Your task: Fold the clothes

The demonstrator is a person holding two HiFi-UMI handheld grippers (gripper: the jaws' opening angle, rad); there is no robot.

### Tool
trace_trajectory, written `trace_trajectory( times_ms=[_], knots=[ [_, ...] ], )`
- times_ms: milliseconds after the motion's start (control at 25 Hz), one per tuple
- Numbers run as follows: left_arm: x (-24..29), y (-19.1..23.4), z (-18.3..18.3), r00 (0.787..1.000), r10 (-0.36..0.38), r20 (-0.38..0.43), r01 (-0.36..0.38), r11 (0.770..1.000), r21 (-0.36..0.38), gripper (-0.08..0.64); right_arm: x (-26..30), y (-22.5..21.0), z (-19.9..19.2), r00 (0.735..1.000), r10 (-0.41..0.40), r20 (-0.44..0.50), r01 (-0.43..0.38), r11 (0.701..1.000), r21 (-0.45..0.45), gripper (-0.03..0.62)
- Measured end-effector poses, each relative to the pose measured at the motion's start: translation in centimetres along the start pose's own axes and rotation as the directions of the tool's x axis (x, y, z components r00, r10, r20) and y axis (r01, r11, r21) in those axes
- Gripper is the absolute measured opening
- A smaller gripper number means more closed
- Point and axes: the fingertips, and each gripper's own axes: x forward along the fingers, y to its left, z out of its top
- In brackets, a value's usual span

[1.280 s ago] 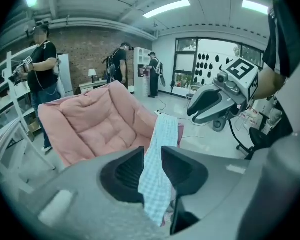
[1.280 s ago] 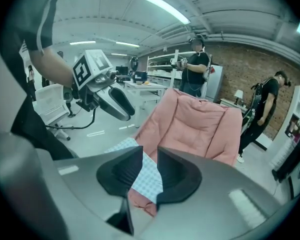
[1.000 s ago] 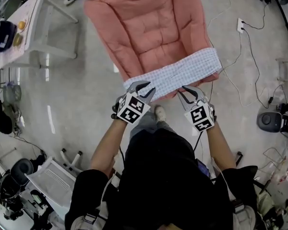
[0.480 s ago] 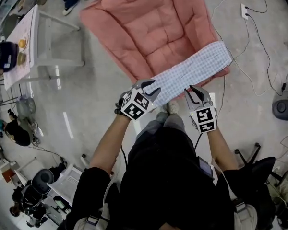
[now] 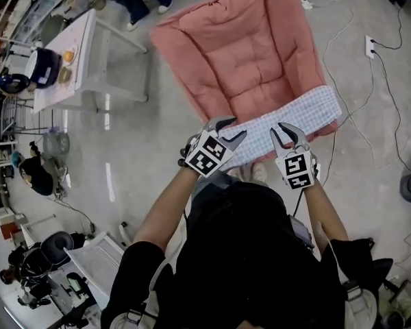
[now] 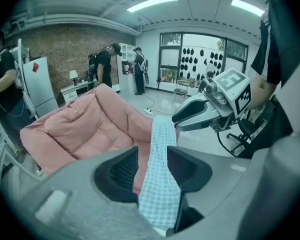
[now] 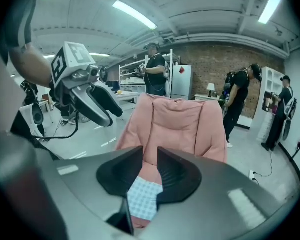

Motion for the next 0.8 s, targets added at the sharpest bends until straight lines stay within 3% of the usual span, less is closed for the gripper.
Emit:
trace_trajectory(
  times_ms=[240, 400, 520, 640, 800],
  knots=[
    [-2.3, 3.1, 1.7, 0.999, 0.021, 0.027, -0.023, 0.999, 0.044, 0.189, 0.4, 0.0, 3.4, 0.998, -0.029, 0.053, 0.027, 0.999, 0.043, 0.098],
    [-1.8, 5.1, 0.7, 0.997, -0.071, 0.043, 0.068, 0.996, 0.065, 0.189, 2.3, 1.3, 3.7, 0.995, -0.095, 0.031, 0.090, 0.986, 0.138, 0.098],
    [-0.4, 6.5, -1.0, 0.982, -0.185, 0.027, 0.181, 0.978, 0.105, 0.187, 4.9, 1.9, 3.5, 0.988, -0.156, -0.013, 0.156, 0.971, 0.180, 0.098],
    [0.8, 8.7, -2.1, 0.951, -0.310, -0.009, 0.307, 0.936, 0.174, 0.187, 7.3, 1.8, 3.6, 0.962, -0.264, -0.072, 0.273, 0.924, 0.266, 0.098],
    [1.1, 11.9, -3.1, 0.893, -0.445, -0.072, 0.448, 0.862, 0.237, 0.189, 9.8, 2.7, 4.3, 0.910, -0.393, -0.131, 0.411, 0.817, 0.405, 0.098]
  ],
)
